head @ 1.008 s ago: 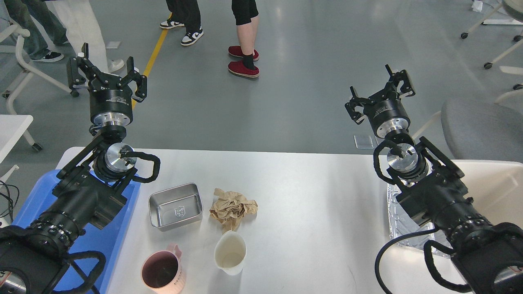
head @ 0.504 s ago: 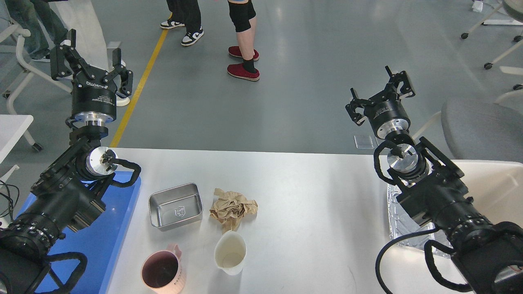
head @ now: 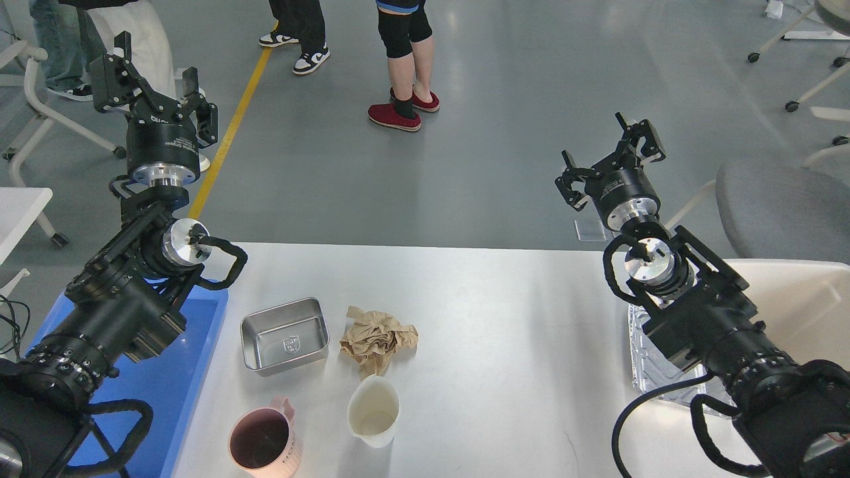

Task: Tidy desktop
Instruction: 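Raise the left arm and swing it out over the blue bin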

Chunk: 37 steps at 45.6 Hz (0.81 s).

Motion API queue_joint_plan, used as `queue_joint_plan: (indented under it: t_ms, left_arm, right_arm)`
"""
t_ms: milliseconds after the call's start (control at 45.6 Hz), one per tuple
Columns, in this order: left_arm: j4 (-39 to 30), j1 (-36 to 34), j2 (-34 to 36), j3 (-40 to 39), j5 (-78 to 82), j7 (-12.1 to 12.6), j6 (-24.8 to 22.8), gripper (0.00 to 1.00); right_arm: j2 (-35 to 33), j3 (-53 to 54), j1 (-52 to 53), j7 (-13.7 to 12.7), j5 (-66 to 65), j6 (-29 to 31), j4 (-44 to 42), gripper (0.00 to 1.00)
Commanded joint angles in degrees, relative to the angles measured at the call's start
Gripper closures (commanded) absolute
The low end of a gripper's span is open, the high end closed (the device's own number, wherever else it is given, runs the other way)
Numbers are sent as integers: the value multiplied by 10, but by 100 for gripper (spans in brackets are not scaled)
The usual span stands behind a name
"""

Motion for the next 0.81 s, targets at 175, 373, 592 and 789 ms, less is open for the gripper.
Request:
queue_joint_plan:
  t_ms: [175,373,592,789]
  left_arm:
    - [-2,-5,-4,14,65,-26,-64,4]
    - [-5,-7,5,65,73,-23,-75,4]
    - [-9,-88,57,319,76,3,-53,3]
    - [-10,-146,98,492,77,71,-73,3]
  right_arm:
    - [0,-5,-6,0,0,0,-1,0]
    - [0,-5,-5,0,0,1,2,0]
    - [-2,-5,-4,0,0,2,4,0]
    - [-1,-5,-3,0,0,2,6,0]
